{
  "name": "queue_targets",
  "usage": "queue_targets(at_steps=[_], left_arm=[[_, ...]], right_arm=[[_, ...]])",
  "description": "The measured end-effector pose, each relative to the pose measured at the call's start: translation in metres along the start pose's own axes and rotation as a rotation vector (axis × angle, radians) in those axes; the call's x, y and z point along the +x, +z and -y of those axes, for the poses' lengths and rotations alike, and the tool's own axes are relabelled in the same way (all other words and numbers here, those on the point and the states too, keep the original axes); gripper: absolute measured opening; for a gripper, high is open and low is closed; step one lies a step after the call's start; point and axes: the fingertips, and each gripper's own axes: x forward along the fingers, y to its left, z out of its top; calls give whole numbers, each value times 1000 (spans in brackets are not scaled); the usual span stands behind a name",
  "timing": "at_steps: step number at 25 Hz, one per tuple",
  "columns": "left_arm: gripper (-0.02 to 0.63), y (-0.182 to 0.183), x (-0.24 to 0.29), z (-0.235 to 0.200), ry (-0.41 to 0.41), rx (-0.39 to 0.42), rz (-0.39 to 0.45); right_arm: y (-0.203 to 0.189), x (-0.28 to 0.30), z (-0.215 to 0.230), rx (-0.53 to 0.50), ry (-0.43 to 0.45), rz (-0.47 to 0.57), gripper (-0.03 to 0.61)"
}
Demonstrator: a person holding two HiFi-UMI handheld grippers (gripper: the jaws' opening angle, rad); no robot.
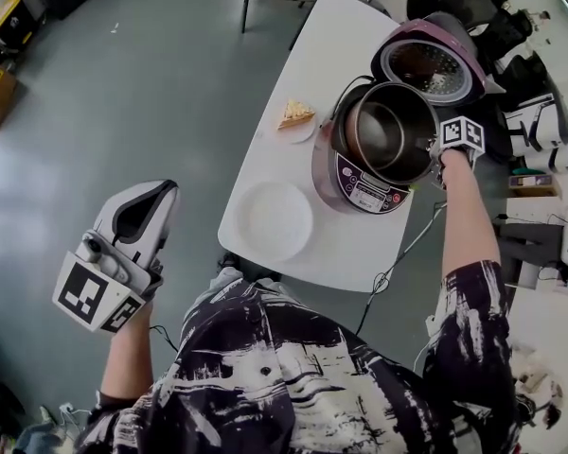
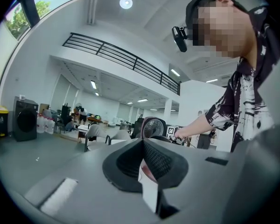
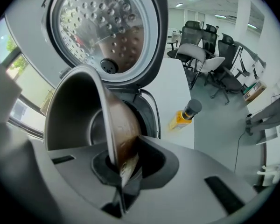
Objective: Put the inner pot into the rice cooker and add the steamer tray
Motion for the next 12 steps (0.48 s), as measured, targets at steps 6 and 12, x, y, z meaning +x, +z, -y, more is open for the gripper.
queue_targets(at_steps=[6, 12], left_arm=[[5, -2, 0, -7, 8, -6, -12], [5, -4, 1, -12, 8, -11, -18]], right_arm=[[1, 11, 3, -28, -62, -25, 9], [4, 15, 2, -71, -122, -50, 9]])
